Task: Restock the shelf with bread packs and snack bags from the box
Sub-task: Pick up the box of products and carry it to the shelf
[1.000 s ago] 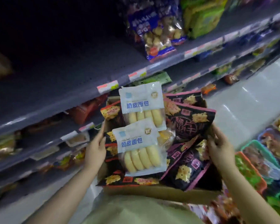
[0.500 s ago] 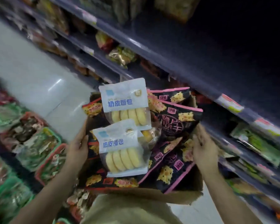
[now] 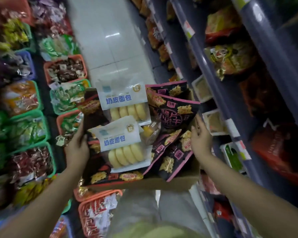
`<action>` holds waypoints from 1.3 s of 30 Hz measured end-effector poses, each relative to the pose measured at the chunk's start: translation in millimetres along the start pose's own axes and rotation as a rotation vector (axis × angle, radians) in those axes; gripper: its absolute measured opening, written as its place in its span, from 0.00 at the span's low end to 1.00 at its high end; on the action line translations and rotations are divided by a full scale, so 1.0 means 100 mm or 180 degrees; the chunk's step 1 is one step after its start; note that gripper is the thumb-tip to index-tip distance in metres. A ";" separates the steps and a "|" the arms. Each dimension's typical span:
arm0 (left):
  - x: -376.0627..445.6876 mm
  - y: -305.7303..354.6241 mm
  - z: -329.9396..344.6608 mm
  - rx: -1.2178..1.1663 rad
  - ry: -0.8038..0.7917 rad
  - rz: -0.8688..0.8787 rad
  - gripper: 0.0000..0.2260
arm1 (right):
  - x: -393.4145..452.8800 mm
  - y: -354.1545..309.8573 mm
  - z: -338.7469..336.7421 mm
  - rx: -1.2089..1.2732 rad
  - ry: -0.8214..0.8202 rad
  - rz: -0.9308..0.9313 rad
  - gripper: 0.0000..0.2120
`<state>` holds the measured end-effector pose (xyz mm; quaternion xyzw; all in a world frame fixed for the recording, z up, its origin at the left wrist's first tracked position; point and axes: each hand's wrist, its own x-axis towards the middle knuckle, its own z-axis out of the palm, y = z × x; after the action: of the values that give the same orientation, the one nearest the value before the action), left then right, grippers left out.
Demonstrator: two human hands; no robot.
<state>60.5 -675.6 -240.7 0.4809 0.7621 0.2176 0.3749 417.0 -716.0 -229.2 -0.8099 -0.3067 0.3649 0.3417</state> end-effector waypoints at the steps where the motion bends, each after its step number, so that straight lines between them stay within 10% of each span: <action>1: 0.06 -0.08 0.08 -0.0026 0.0072 -0.0132 0.25 | 0.14 0.08 0.14 -0.0020 -0.0062 0.0037 0.23; 21: 2.28 -2.96 2.75 0.0020 0.0399 -0.0853 0.24 | 2.71 3.03 2.90 -0.0895 -0.0635 -0.0145 0.24; 39: 2.36 -3.48 3.20 0.0026 -0.0206 -0.1355 0.22 | 3.00 3.61 3.11 -0.1293 -0.1421 0.0168 0.15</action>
<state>51.5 -626.9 -766.8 0.3174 0.8349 0.1149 0.4347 421.3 -598.4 -779.6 -0.7692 -0.4198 0.4739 0.0872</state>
